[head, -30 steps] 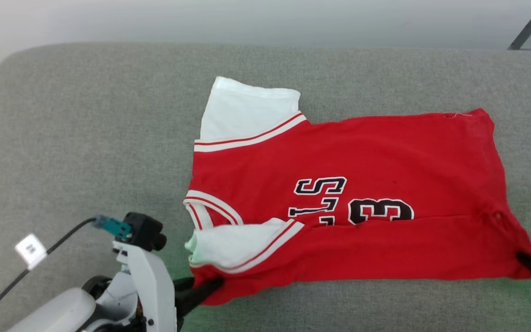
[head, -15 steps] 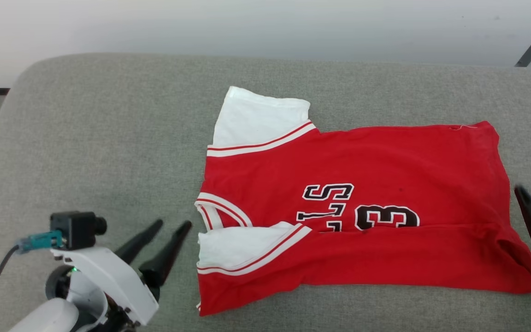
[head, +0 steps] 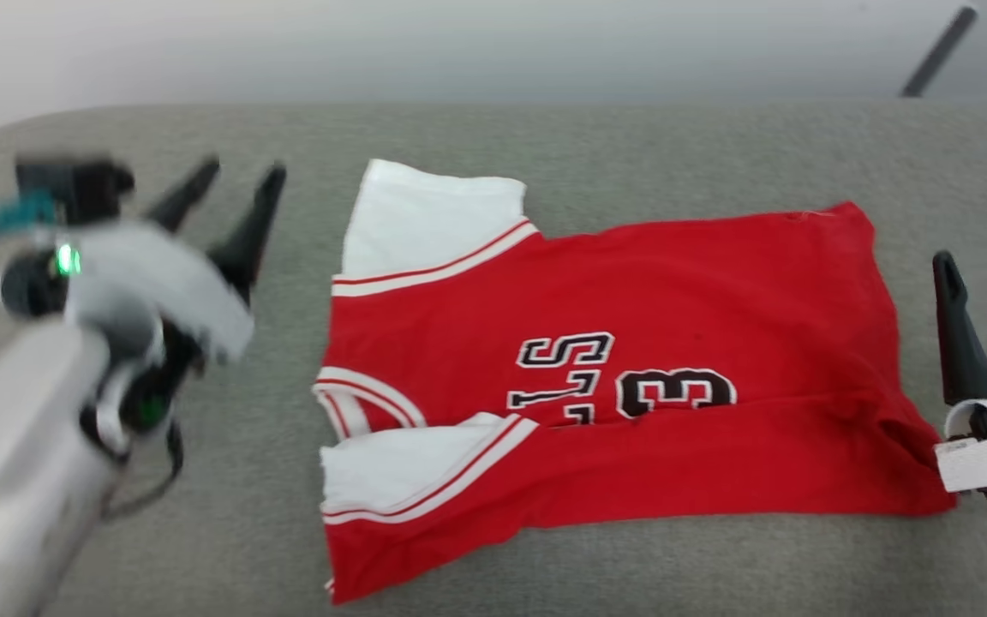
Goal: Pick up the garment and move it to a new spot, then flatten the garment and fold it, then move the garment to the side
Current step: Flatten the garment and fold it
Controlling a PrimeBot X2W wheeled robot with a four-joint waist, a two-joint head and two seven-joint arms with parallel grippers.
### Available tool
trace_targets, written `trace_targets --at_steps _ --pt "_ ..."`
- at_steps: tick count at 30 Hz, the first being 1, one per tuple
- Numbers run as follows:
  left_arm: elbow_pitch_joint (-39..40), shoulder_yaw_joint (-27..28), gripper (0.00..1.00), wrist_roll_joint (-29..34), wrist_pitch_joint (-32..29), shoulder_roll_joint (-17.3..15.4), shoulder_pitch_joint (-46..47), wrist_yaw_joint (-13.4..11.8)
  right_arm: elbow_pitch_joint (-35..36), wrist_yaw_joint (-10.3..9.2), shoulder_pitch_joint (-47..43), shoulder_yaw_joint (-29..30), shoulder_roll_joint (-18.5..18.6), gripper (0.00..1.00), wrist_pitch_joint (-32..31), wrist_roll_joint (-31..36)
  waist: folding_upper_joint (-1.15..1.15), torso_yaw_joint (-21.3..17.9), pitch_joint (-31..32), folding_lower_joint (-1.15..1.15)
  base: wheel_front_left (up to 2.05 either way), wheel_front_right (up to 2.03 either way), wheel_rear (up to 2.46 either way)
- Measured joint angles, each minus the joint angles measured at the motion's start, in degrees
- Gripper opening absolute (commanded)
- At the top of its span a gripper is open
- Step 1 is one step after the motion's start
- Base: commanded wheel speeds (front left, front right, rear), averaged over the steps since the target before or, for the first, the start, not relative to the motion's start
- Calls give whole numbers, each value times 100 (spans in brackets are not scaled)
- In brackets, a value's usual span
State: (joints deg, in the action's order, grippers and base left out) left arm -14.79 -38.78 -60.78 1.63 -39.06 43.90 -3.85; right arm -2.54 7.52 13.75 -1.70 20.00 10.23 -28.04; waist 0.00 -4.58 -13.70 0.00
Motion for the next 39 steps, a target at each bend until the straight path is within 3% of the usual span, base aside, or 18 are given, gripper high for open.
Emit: trace_targets --at_steps 7,11,22,30,31,32,33,34,39 --pt "-1708 -299 100 268 -688 380 1533 604 40 0 168 -132 -219 100 172 -12 0 -454 -248 0 0 0 0" --pt "-2638 -666 100 392 -1433 527 2072 913 76 0 198 -179 -305 100 190 -137 0 -730 -413 0 0 0 0" --pt "-4224 -1077 100 113 -3785 648 3106 1098 172 0 267 -400 -319 100 178 -232 0 -1361 -942 0 0 0 0" --pt "-4531 -1073 100 -193 -4498 642 3334 1116 361 0 271 -411 -270 100 74 -222 0 -1590 -1281 0 0 0 0" --pt "-4529 -1068 78 -234 -4518 641 3350 1115 378 0 272 -401 -260 100 44 -222 0 -1598 -1307 0 0 0 0" --pt "-4507 -1074 40 -247 -4542 638 3361 1115 396 0 275 -394 -243 100 16 -222 0 -1598 -1327 0 0 0 0" --pt "-4481 -1082 13 -272 -4546 643 3364 1115 411 0 288 -393 -218 100 -27 -222 0 -1587 -1339 0 0 0 0" --pt "-4455 -1084 0 -297 -4546 651 3362 1115 423 0 330 -399 -185 100 -89 -223 0 -1570 -1345 0 0 0 0" --pt "-4170 -1145 0 -430 -4533 779 3336 1116 432 0 691 -467 134 100 -881 -232 0 -1414 -1359 0 0 0 0"
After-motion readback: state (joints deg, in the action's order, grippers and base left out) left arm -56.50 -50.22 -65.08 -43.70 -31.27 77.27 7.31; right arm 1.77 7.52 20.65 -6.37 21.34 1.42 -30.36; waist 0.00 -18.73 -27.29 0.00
